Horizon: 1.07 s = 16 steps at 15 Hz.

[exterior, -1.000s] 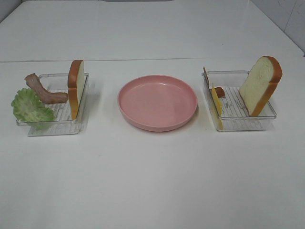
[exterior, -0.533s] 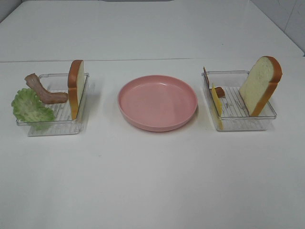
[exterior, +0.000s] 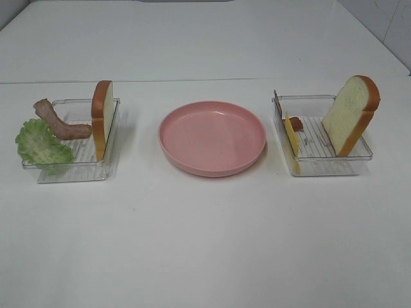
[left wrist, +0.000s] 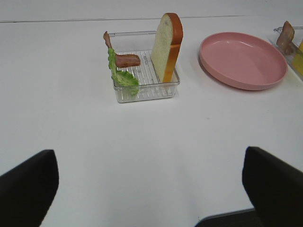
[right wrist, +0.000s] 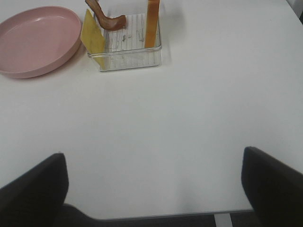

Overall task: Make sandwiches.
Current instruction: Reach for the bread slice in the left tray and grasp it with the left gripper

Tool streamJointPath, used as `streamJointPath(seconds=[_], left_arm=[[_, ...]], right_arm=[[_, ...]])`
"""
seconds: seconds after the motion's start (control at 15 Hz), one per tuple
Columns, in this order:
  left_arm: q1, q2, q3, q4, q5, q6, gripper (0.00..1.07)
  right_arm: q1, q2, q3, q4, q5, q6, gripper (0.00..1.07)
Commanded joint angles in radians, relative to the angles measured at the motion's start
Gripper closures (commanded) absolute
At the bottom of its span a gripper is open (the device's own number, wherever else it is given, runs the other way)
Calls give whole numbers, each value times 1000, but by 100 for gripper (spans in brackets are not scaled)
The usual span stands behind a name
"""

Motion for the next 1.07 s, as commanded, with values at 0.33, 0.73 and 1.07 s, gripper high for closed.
streamJointPath(seconds=[0.33,0.73,1.07], left_arm=[[0,405,-121,-43,-258,-5,4],[0,962,-441,-124,-117,9,4],[-1,1356,-730,-128,-92,-18,4]], right_arm=[[-4,-29,2,0,-4,-2,11],[-4,-29,2,0,-4,-2,11],[-4,-29,2,0,-4,-2,11]])
